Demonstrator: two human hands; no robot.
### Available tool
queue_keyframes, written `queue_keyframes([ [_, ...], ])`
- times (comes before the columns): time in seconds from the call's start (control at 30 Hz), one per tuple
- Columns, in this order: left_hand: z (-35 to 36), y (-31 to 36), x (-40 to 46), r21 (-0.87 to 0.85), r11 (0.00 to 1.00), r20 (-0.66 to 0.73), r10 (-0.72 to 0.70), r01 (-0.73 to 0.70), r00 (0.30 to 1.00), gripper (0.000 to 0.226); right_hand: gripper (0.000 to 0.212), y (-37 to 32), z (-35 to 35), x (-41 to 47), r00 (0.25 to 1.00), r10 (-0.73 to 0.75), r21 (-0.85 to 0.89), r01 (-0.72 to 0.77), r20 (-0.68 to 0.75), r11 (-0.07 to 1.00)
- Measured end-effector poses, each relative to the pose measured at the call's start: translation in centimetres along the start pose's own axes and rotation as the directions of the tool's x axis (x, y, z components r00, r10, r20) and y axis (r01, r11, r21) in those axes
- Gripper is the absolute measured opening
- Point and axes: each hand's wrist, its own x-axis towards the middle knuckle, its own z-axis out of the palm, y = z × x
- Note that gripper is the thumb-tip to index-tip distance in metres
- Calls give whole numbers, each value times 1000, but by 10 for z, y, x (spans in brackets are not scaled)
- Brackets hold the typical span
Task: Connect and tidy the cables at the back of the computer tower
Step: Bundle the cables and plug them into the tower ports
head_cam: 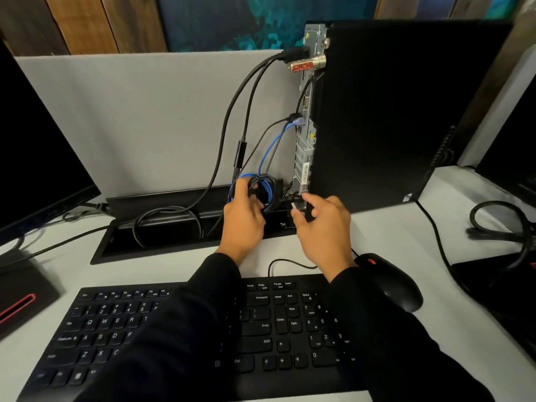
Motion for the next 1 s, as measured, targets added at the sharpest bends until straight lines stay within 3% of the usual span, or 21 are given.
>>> queue_keyframes([
  [0.1,3,3,-3,-241,965,6,-104,102,995,13,38,-1,-3,-2,994,40,-128,-27,98,991],
  [0.2,5,9,-10,-423,886,100,-164,191,981,9,42,-1,-2,-7,977,88,-250,-37,196,968],
  [0.27,5,10,-12,-433,863,190,-194,260,962,5,37,0,-2,-10,968,79,-356,11,236,934],
  [0.37,1,9,-9,-374,863,322,-223,340,920,17,36,-6,-5,-11,958,50,-583,130,283,802],
  [0.43,-1,11,-4,-342,860,370,-247,378,896,22,38,-13,-7,-10,957,19,-635,176,289,752],
  [0.5,-1,12,-1,-313,854,393,-282,415,875,28,33,-18,-5,-7,956,-59,-523,208,288,827],
  [0.57,-1,11,2,-285,854,410,-303,436,860,36,25,-19,-2,-2,950,-158,-232,223,267,947],
  [0.67,-1,18,5,-202,858,408,-365,472,837,43,12,-17,0,2,946,-228,92,212,229,973],
  [0.73,-2,24,8,29,943,261,-329,333,908,39,15,-11,0,3,952,-238,135,215,191,967],
  [0.77,-3,27,9,197,958,162,-244,211,956,34,16,-9,-1,4,955,-230,126,209,188,970],
  [0.83,-9,34,9,424,906,28,-33,18,999,19,17,-7,-1,5,955,-207,116,185,211,976],
  [0.93,-10,36,12,479,848,46,234,-227,971,47,18,-9,-3,5,951,-212,160,179,225,971],
  [1.0,-9,30,17,433,817,45,403,-382,914,42,17,-8,-3,5,950,-217,179,179,226,967],
])
